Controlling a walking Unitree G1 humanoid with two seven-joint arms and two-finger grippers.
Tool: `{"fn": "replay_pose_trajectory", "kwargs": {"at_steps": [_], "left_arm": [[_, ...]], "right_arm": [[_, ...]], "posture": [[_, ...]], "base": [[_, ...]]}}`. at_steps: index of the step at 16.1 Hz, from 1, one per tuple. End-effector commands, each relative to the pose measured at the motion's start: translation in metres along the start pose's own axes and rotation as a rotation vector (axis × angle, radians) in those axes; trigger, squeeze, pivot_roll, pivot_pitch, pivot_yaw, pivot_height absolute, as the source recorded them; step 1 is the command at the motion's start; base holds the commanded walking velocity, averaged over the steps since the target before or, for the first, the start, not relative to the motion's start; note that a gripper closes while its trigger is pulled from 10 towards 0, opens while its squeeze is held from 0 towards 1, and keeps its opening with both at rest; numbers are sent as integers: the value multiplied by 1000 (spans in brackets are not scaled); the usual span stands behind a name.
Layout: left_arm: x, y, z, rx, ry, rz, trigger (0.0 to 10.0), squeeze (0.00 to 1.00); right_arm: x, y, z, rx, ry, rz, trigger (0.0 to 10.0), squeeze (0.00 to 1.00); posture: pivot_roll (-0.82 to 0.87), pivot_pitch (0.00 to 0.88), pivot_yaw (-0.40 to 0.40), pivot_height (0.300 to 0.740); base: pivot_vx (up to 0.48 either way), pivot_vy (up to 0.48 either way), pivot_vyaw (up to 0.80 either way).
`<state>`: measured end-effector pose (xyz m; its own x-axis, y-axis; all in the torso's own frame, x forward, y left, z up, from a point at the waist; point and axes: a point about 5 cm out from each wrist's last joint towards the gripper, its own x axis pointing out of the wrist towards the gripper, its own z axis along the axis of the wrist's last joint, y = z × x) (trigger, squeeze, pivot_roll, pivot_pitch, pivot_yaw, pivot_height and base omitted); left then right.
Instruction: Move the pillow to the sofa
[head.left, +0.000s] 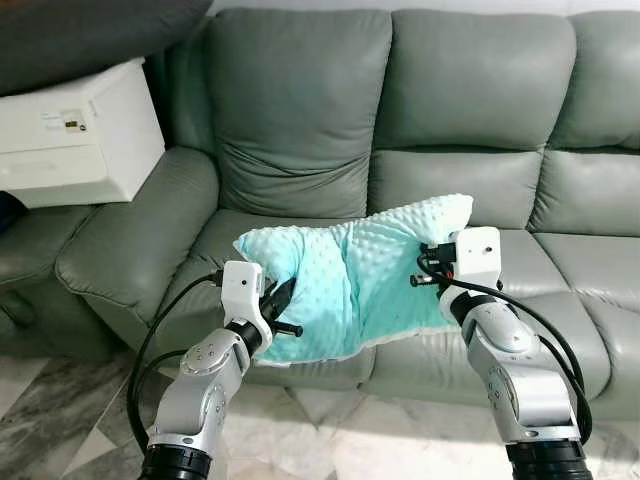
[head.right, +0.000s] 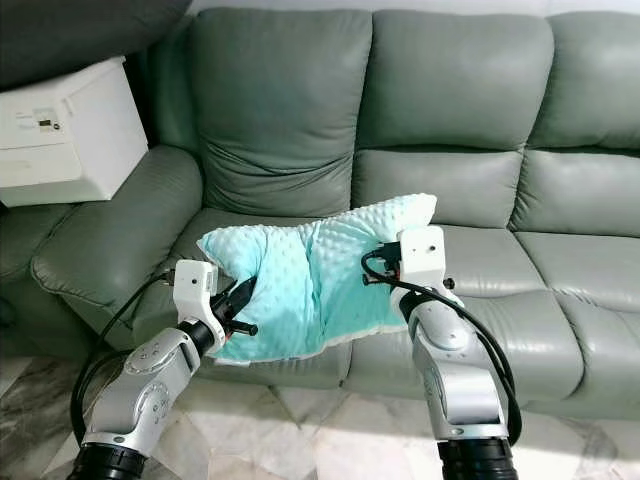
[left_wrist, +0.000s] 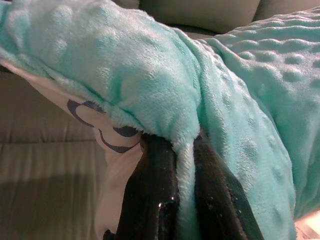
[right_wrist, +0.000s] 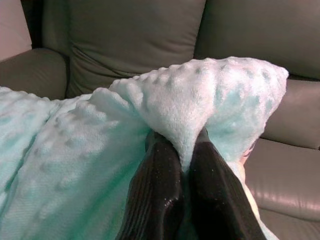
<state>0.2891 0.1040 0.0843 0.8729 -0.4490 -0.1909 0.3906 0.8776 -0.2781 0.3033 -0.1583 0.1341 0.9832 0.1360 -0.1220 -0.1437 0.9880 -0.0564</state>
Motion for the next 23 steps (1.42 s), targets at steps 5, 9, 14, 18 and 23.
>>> {"fn": "replay_pose_trajectory", "kwargs": {"at_steps": [5, 9, 14, 18, 23], "left_arm": [[3, -5, 3, 10, -9, -22, 10000, 0], [3, -5, 3, 8, -11, -24, 10000, 0], [4, -6, 3, 8, -10, -27, 10000, 0], [4, -7, 3, 9, -10, -29, 10000, 0], [5, -2, 5, 2, -30, 7, 10000, 0]], "right_arm": [[-1, -2, 6, 5, -25, -5, 10000, 0], [0, -2, 6, 6, -26, -8, 10000, 0], [0, -2, 6, 6, -28, -11, 10000, 0], [0, -3, 6, 4, -27, -12, 10000, 0], [0, -3, 6, 2, -26, -10, 10000, 0]], "posture": [[-215, 0, 13, 740], [-215, 0, 14, 740], [-217, 0, 14, 740], [-218, 0, 13, 740], [-217, 0, 10, 740]], "base": [[0, -480, 0], [0, -480, 0], [0, -480, 0], [0, -480, 0], [0, -157, 0]]}}
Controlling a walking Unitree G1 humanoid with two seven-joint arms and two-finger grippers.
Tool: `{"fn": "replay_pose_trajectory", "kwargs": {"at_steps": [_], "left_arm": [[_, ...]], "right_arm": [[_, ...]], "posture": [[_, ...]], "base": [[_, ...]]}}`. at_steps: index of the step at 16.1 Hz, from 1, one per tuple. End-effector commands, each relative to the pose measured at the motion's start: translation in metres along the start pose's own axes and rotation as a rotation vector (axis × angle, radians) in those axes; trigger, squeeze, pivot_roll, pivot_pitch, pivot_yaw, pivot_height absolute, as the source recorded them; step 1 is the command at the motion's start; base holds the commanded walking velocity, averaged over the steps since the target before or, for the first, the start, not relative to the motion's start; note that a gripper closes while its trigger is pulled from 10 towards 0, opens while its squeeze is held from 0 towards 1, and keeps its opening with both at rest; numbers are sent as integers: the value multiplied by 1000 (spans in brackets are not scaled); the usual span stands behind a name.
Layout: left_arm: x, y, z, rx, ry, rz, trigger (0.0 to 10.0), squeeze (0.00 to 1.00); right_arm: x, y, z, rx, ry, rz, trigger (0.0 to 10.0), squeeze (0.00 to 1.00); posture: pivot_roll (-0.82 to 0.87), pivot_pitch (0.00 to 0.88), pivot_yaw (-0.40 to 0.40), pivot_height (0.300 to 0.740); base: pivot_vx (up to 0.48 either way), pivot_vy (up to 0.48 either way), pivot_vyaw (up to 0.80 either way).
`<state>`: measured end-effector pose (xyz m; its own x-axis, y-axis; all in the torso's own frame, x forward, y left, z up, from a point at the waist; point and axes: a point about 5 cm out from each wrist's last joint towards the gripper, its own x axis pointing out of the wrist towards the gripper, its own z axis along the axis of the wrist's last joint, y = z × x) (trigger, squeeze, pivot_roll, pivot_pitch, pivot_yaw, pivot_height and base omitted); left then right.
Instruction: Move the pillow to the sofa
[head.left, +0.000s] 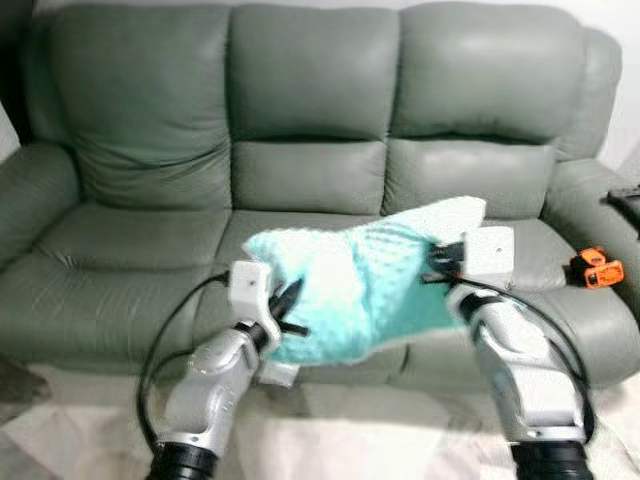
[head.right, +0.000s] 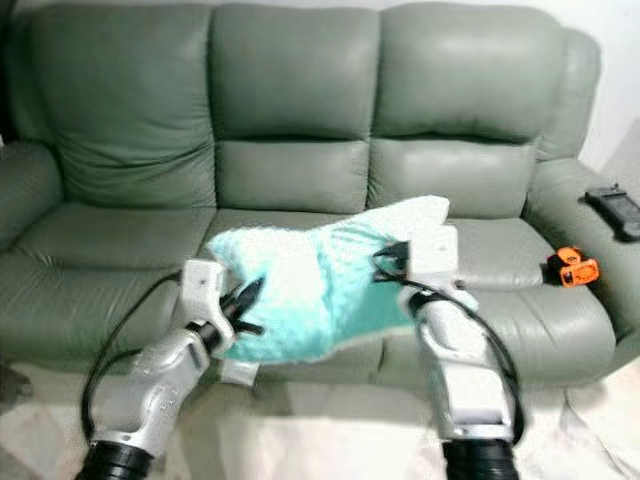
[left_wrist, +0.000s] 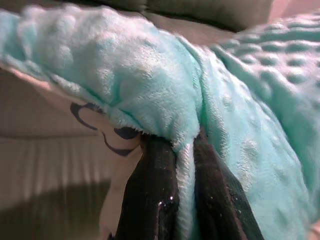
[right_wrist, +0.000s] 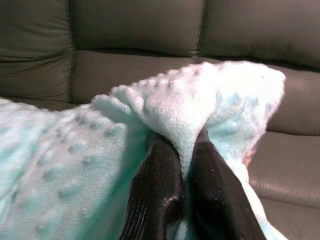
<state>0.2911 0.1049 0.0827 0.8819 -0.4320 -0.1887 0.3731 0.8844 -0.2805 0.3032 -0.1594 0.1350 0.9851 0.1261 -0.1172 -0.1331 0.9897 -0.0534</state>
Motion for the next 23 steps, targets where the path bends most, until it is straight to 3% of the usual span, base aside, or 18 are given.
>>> {"fn": "replay_pose_trajectory", "kwargs": {"at_steps": [1, 6, 14, 21, 23], "left_arm": [[3, -4, 6, 3, -28, -16, 10000, 0], [4, -4, 8, -15, -46, -30, 10000, 0], [3, -4, 9, -24, -49, -37, 10000, 0], [4, -11, 8, 35, -42, -76, 10000, 0], [4, -10, 9, 16, -45, -80, 10000, 0]], "right_arm": [[1, -2, 6, -3, -23, 1, 10000, 0], [2, -2, 7, -5, -29, 1, 10000, 0], [2, -1, 6, 0, -30, 1, 10000, 0], [0, -1, 6, 0, -29, -4, 10000, 0], [0, -1, 6, 1, -30, -6, 10000, 0]], "posture": [[-217, 0, 11, 740], [-218, 0, 15, 740], [-216, 0, 21, 740], [-221, 0, 23, 740], [-223, 0, 25, 740]], "base": [[0, 0, 0], [0, 0, 0], [226, 353, 0], [0, 0, 0], [0, 0, 0]]}}
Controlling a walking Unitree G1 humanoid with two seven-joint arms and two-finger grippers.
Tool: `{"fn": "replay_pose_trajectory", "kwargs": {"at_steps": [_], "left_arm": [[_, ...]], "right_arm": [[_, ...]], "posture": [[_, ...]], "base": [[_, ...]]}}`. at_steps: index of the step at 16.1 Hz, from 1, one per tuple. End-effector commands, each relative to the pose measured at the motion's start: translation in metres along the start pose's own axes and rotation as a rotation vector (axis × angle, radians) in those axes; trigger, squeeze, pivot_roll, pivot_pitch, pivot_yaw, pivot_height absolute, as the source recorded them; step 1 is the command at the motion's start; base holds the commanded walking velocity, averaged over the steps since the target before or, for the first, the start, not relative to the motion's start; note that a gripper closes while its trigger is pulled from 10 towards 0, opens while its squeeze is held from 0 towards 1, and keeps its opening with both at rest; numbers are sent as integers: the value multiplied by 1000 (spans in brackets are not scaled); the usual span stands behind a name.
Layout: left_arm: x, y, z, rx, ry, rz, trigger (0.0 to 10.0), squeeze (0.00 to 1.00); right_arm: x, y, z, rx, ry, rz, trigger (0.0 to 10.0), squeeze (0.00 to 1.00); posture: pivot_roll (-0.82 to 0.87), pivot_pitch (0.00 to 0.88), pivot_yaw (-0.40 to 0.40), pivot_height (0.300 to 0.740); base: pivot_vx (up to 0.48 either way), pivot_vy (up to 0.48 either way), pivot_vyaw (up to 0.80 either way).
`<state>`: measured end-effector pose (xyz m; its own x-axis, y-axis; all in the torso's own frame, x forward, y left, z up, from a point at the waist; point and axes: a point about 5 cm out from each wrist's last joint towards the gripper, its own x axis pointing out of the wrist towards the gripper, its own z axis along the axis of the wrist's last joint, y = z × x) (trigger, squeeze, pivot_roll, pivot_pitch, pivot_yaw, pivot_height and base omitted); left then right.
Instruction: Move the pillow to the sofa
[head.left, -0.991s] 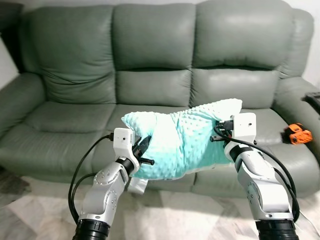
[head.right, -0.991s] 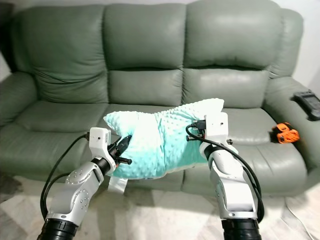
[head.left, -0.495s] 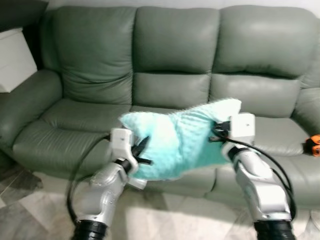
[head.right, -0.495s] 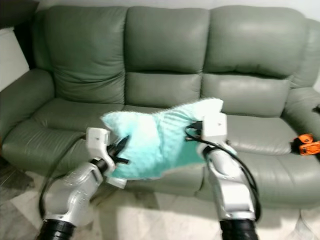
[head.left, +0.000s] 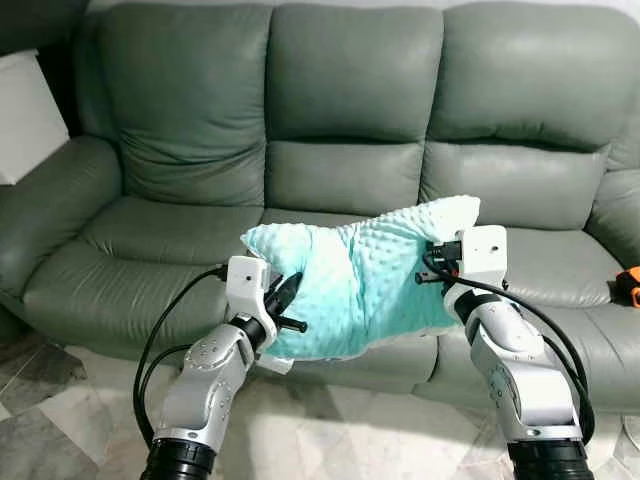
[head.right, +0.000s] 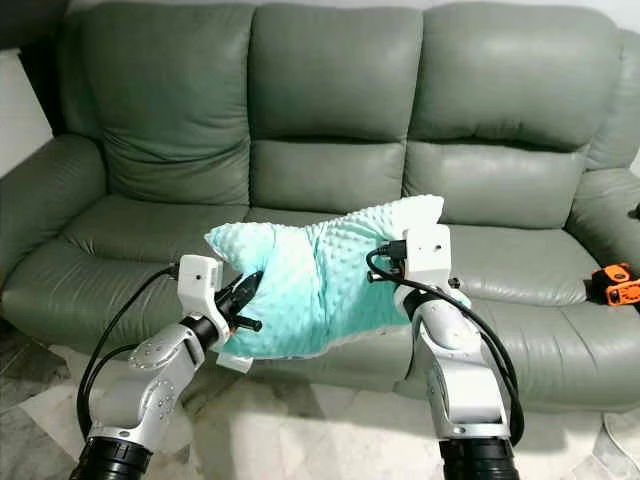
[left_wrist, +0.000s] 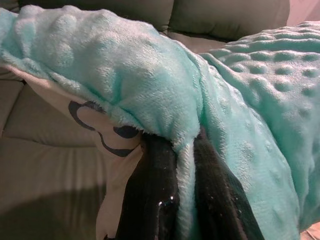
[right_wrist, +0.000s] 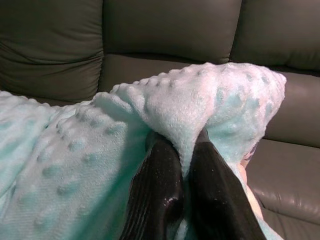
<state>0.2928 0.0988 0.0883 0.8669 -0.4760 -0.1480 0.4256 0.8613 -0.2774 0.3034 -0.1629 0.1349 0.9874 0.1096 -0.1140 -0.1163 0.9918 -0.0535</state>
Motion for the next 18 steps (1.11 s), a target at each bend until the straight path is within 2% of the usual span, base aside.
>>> {"fn": "replay_pose_trajectory", "kwargs": {"at_steps": [1, 18], "left_arm": [[1, -2, 5, -11, -26, -21, 10000, 0], [0, -2, 3, -8, -1, -55, 10000, 0]], "right_arm": [[0, 2, 6, 0, -29, 7, 10000, 0], [-2, 4, 3, 8, -21, 5, 10000, 0]], "posture": [[-224, 0, 26, 740], [-223, 0, 38, 740]], "base": [[0, 0, 0], [460, 0, 0]]}}
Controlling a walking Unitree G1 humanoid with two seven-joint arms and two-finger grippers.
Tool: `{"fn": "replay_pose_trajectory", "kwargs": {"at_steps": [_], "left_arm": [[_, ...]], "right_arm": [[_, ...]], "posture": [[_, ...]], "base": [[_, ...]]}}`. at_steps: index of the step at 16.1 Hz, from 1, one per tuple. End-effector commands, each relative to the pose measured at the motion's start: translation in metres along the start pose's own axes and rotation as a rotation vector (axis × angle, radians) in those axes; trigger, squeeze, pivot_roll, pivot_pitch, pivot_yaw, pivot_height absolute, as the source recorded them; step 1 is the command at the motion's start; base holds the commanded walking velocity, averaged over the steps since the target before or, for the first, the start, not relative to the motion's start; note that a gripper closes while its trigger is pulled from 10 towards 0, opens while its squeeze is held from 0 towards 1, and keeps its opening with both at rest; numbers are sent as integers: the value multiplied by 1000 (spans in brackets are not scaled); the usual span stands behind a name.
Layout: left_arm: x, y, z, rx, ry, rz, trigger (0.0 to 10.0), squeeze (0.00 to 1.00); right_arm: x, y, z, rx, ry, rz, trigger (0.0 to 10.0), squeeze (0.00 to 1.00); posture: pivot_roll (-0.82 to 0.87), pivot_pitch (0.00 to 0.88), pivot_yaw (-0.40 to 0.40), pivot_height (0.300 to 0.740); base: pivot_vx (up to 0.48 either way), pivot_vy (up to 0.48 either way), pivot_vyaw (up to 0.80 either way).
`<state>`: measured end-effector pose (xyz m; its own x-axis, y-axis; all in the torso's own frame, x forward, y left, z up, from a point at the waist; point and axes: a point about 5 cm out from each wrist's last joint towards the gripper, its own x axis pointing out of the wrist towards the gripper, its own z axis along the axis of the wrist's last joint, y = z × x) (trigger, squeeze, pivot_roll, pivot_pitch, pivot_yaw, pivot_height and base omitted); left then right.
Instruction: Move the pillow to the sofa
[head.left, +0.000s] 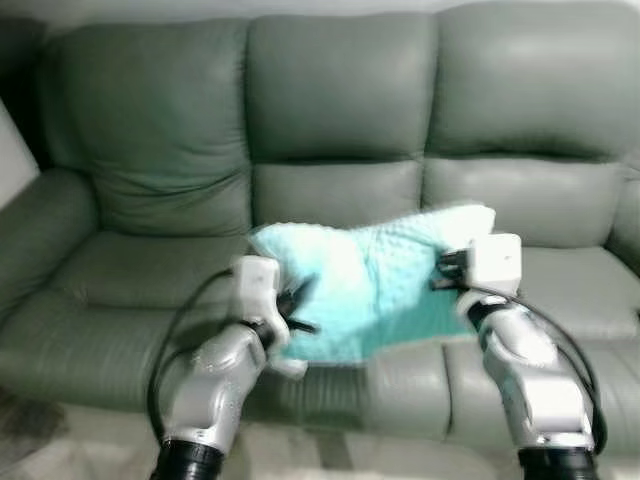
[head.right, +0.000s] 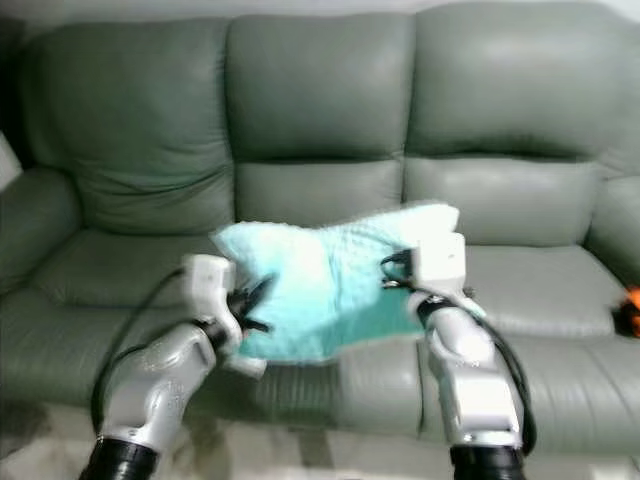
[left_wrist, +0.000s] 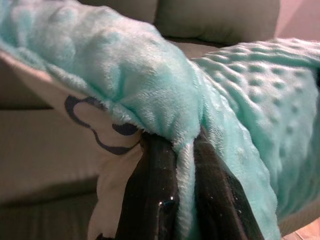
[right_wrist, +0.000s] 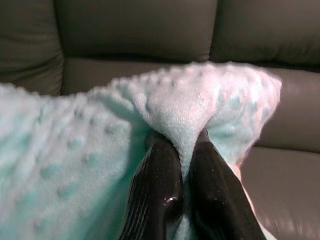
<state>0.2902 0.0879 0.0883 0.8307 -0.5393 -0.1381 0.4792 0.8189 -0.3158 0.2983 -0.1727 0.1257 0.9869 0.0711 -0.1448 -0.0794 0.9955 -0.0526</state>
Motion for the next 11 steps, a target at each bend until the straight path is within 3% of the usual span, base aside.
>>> {"fn": "replay_pose_trajectory", "kwargs": {"at_steps": [1, 3, 7, 11], "left_arm": [[-4, 8, 6, 23, -11, 17, 10000, 0], [-4, 7, 6, 27, -5, 19, 10000, 0], [-3, 7, 4, 26, 4, 16, 10000, 0], [-4, 7, 3, 28, 13, 21, 10000, 0]], "right_arm": [[2, 12, 13, 3, -54, 42, 10000, 0], [2, 13, 12, 3, -52, 41, 10000, 0], [2, 13, 11, 3, -43, 40, 10000, 0], [2, 14, 10, 3, -32, 36, 10000, 0]], "posture": [[-222, 0, 39, 740], [-222, 0, 39, 740], [-219, 0, 38, 740], [-219, 0, 38, 740]], "base": [[458, 0, 0], [354, 0, 0], [0, 0, 0], [0, 0, -739]]}}
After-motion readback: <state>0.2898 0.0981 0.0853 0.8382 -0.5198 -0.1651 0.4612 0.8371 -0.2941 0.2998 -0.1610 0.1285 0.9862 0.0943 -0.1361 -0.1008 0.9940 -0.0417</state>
